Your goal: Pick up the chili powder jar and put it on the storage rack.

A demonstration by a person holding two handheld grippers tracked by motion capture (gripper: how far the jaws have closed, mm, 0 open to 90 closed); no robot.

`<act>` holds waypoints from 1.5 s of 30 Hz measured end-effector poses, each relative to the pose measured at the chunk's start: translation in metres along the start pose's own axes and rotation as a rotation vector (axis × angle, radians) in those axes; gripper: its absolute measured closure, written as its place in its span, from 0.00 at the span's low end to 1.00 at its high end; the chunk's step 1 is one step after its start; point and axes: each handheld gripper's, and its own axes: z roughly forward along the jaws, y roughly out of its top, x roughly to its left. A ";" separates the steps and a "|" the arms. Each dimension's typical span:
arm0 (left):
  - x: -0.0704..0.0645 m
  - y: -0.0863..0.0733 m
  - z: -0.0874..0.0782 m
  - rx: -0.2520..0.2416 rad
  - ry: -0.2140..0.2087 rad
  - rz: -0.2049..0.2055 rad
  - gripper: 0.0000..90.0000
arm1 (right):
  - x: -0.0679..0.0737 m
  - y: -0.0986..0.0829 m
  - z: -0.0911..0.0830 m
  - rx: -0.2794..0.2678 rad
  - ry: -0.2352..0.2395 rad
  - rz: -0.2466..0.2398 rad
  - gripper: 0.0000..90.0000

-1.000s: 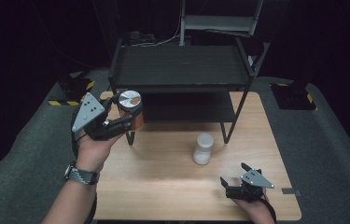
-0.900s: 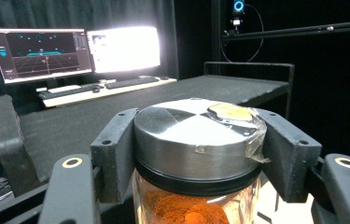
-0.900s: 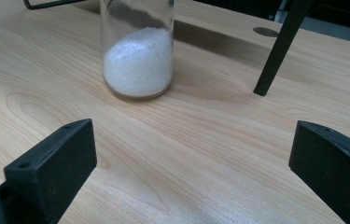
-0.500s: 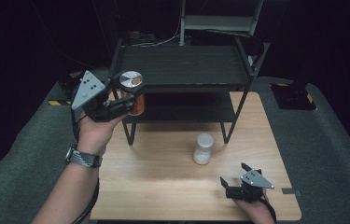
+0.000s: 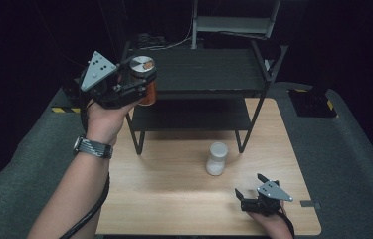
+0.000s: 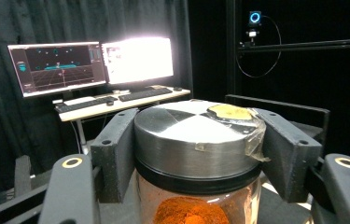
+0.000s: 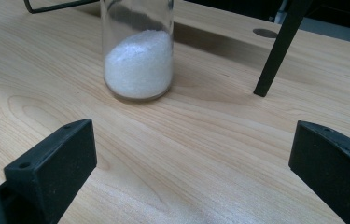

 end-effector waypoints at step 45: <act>0.009 -0.008 0.077 0.010 0.049 -0.071 0.39 | -0.003 -0.003 -0.001 -0.014 0.016 0.008 0.00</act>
